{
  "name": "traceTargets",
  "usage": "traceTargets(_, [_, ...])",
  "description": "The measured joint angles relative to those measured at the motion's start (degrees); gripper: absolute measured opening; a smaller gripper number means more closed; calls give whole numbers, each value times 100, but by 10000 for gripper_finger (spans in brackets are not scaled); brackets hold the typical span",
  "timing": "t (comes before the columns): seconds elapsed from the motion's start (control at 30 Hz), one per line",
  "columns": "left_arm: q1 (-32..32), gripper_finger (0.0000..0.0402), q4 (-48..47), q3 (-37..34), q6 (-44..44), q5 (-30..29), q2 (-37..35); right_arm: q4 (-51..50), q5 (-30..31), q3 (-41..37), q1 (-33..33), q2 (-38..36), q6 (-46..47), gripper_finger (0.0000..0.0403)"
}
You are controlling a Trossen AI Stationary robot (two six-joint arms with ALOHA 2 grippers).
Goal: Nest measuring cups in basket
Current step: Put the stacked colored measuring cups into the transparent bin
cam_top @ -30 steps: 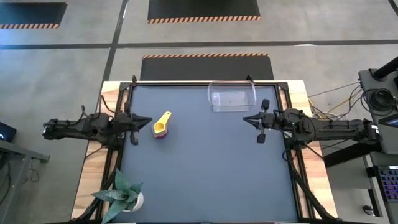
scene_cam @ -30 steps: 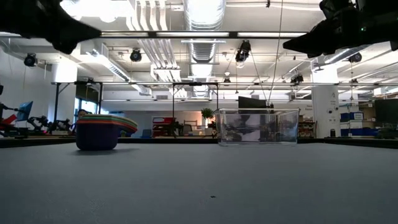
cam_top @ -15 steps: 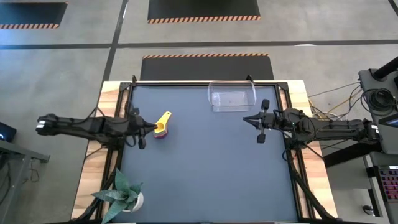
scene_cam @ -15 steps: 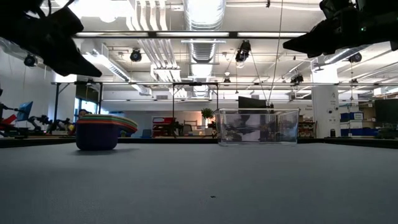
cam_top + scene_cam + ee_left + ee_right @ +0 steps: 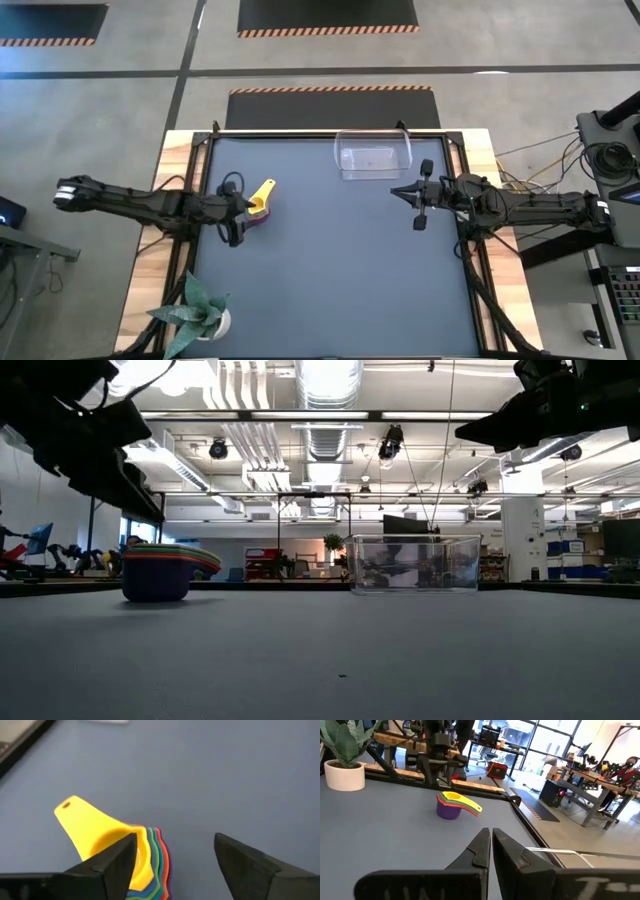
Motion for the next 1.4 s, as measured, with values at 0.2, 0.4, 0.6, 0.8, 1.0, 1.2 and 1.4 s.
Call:
traceTargets(0.2, [1,247,63,23,31,-7,658,2,0,0,0,0,12,9])
traceTargets(0.4, [1,234,214,25,220,-183,1139,4,2,0,0,0,51,9])
traceTargets(0.6, [1,223,282,27,283,-361,1387,4,2,0,0,2,63,9])
traceTargets(0.8, [1,196,382,38,422,-403,1681,4,4,0,0,2,63,9])
traceTargets(1.0, [3,149,446,49,429,-457,1881,3,4,0,0,2,66,9])
traceTargets(1.2, [1,104,447,54,427,-430,1919,2,4,0,0,2,68,9])
traceTargets(1.4, [3,88,320,185,411,-357,1940,2,4,0,0,2,88,9])
